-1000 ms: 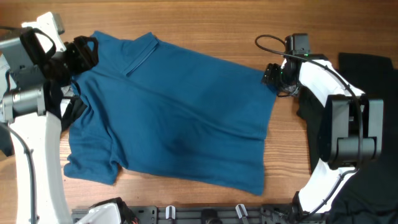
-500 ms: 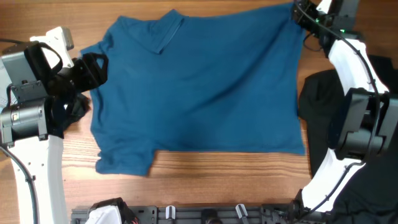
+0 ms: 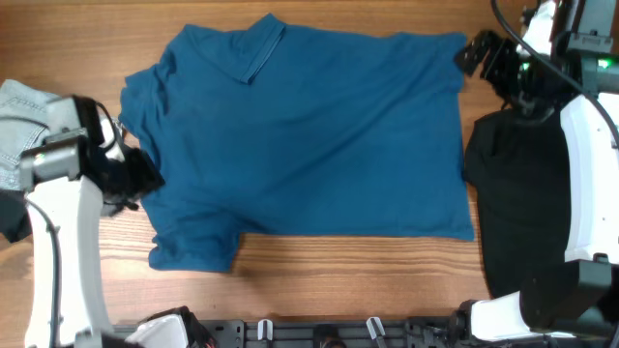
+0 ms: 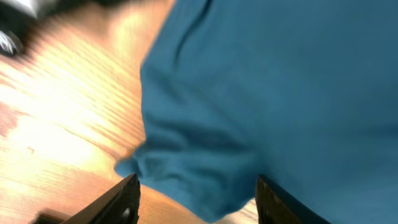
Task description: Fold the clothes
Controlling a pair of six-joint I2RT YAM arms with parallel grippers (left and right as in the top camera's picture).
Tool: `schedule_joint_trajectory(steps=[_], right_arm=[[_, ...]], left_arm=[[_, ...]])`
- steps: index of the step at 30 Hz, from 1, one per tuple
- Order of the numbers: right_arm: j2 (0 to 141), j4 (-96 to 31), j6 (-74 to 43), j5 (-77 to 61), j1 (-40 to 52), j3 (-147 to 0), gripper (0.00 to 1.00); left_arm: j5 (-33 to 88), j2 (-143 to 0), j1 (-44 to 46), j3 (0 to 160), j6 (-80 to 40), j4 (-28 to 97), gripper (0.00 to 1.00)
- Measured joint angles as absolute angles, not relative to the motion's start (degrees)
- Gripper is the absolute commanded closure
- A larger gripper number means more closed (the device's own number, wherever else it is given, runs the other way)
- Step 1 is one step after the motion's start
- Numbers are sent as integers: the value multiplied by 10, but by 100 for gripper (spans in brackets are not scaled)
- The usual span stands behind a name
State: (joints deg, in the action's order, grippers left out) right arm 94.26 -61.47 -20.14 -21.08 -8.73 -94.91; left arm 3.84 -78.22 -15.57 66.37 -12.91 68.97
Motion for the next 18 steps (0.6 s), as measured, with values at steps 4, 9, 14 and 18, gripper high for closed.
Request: schedule_joint_trajectory(steps=[4, 9, 14, 18], right_arm=[[946, -648, -197, -212, -87, -904, 0], [947, -633, -196, -204, -87, -827, 0], [949, -590, -196, -198, -87, -739, 0], [950, -578, -196, -190, -87, -731, 0]], left_arm=[[46, -871, -159, 544, -136, 623, 42], [61, -949, -159, 505, -156, 552, 85], [70, -968, -159, 505, -159, 552, 67], [74, -964, -159, 539, -158, 609, 52]])
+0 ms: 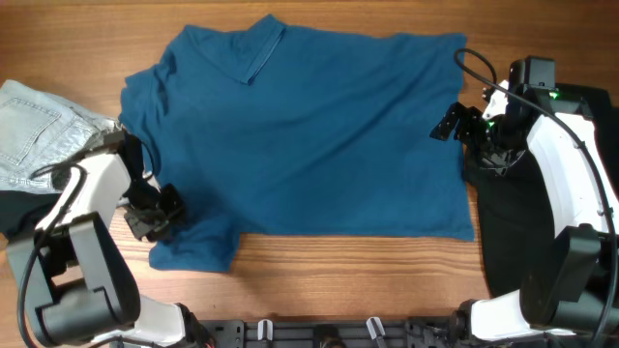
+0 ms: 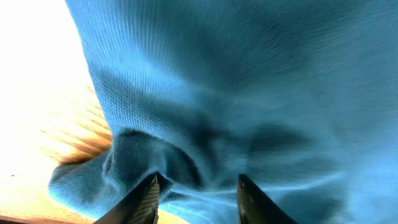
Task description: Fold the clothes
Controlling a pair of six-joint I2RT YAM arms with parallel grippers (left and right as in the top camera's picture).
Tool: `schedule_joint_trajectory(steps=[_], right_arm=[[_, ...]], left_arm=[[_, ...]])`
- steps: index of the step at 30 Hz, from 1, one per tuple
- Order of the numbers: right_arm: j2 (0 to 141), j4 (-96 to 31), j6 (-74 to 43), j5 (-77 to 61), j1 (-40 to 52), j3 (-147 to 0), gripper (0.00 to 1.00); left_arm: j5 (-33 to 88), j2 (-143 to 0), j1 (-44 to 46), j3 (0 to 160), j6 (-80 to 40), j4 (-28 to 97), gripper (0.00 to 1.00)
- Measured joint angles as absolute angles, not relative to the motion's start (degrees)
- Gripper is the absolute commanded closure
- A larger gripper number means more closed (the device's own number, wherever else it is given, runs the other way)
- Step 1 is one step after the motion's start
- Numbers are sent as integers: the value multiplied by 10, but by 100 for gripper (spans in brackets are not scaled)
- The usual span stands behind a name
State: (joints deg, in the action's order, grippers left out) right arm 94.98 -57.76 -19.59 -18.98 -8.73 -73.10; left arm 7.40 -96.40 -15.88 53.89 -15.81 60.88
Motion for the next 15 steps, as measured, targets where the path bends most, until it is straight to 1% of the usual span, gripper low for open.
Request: schedule_joint_trajectory(steps=[2, 3, 5, 7, 9, 10, 13, 15], right_arm=[[950, -580, -196, -190, -87, -731, 0], [950, -580, -196, -190, -87, -731, 0], [950, -580, -196, -190, -87, -731, 0], [950, -581, -196, -190, -87, -731, 0], [950, -582, -196, -189, -87, -731, 0], [950, -582, -196, -189, -87, -731, 0], [950, -581, -196, -183, -87, -731, 0], [950, -582, -196, -176, -87, -731, 0]], left_arm=[[74, -945, -159, 570, -158, 650, 50], [74, -925, -159, 575, -158, 672, 45], [74, -903, -159, 575, -161, 701, 40], [74, -887, -159, 553, -180, 676, 37], [74, -885, -163, 500, -233, 635, 37], [76, -885, -169, 480, -251, 629, 38], [90, -885, -184, 427, -290, 599, 50], [98, -883, -184, 386, -310, 542, 60]])
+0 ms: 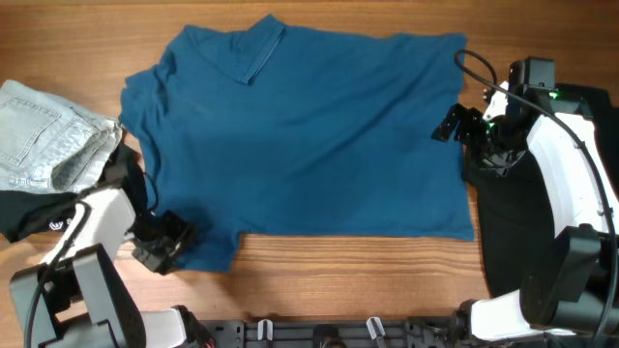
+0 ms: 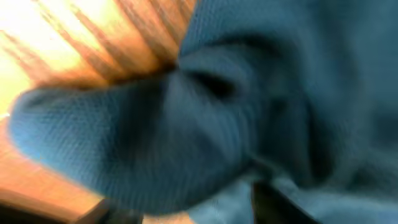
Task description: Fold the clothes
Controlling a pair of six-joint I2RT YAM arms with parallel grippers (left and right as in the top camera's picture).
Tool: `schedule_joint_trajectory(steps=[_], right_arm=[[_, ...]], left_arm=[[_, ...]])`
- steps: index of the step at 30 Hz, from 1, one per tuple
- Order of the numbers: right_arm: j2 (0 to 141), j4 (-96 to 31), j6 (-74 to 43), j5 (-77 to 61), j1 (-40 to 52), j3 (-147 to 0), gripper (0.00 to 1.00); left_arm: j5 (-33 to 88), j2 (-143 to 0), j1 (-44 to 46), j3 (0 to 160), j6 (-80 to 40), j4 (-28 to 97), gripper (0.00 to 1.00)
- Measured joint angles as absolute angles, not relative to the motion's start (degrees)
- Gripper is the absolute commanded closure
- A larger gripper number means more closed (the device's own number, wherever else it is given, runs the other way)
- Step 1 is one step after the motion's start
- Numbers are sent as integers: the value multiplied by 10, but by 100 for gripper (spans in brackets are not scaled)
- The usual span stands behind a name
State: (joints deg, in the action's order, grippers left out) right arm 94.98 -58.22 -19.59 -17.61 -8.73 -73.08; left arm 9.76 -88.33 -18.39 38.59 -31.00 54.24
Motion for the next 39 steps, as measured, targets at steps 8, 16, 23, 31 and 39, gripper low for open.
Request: schedule_joint_trajectory(steps=[8, 16, 23, 31, 39], right_arm=[[950, -582, -196, -172, -87, -731, 0], [950, -647, -218, -149, -126, -629, 21], [952, -610, -248, -147, -126, -524, 41], [953, -588, -296, -128, -126, -490, 45], [953, -555, -304, -133, -126, -462, 96]], left_arm=[[119, -875, -185, 382, -341, 544, 96], [119, -815, -185, 462, -322, 605, 96], [119, -815, -185, 462, -305, 606, 96], [119, -815, -185, 462, -290, 606, 96], [119, -815, -185, 462, -285, 606, 96]])
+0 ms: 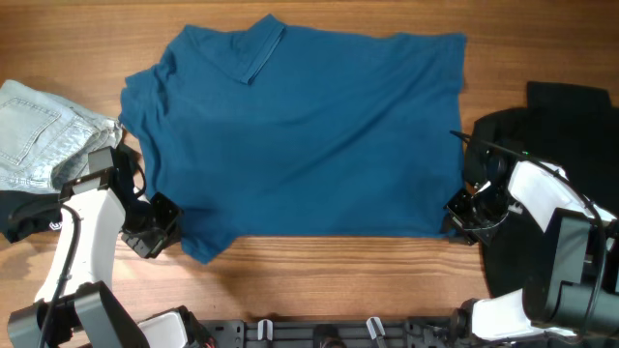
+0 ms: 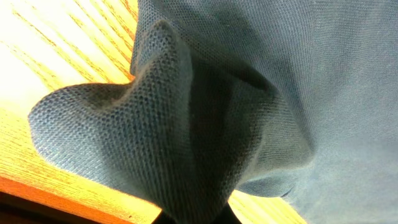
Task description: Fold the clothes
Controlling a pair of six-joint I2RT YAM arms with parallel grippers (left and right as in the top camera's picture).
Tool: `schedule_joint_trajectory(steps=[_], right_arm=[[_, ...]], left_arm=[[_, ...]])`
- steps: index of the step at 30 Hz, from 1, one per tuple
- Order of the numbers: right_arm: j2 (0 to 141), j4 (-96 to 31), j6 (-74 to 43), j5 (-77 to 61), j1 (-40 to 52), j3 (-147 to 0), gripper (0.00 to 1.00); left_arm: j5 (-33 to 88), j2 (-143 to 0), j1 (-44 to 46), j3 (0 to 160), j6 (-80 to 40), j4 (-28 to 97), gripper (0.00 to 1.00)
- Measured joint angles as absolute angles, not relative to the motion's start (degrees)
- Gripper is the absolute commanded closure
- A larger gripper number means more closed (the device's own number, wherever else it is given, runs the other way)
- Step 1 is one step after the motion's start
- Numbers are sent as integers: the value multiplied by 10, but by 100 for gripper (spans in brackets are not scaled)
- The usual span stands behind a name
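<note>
A blue polo shirt (image 1: 309,135) lies spread flat on the wooden table (image 1: 338,266), collar toward the far side. My left gripper (image 1: 160,224) sits at the shirt's lower left sleeve. In the left wrist view the left gripper (image 2: 191,214) is shut on a bunched fold of that sleeve (image 2: 155,143), which rises off the wood. My right gripper (image 1: 460,215) rests at the shirt's lower right hem corner. The overhead view does not show whether its jaws are open or shut.
Light grey jeans (image 1: 39,135) lie crumpled at the left edge, with a dark cloth (image 1: 14,215) below them. A black garment (image 1: 561,116) lies at the right, under the right arm. A black rail (image 1: 319,333) runs along the table's front edge.
The left gripper now pinches the sleeve, and the sleeve's lower left corner is drawn in and raised. The right gripper has moved from the shirt's right edge down to its lower right corner.
At first my left gripper was open beside the left sleeve, with the right gripper near the shirt's top right corner. Then the left was down on the sleeve and the right at the mid right edge. Now the left holds the sleeve and the right is at the hem corner.
</note>
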State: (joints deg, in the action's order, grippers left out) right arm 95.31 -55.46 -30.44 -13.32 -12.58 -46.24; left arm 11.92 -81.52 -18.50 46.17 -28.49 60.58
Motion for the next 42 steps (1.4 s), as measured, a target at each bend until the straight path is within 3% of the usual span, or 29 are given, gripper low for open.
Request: schedule_joint_trajectory(steps=[6, 17, 26, 35, 42], right_arm=[[932, -653, -251, -136, -126, -531, 95], [754, -811, -222, -154, -126, -625, 96], [776, -588, -270, -184, -126, -648, 96], [865, -496, -304, -196, -126, -648, 95], [924, -411, -338, -233, -126, -648, 94]], left_arm=[[121, -771, -194, 488, -281, 637, 96], [105, -605, -217, 536, -281, 735, 96], [169, -625, -170, 536, -251, 516, 95], [172, -757, -112, 536, -239, 330, 96], [173, -800, -112, 536, -236, 201, 89]])
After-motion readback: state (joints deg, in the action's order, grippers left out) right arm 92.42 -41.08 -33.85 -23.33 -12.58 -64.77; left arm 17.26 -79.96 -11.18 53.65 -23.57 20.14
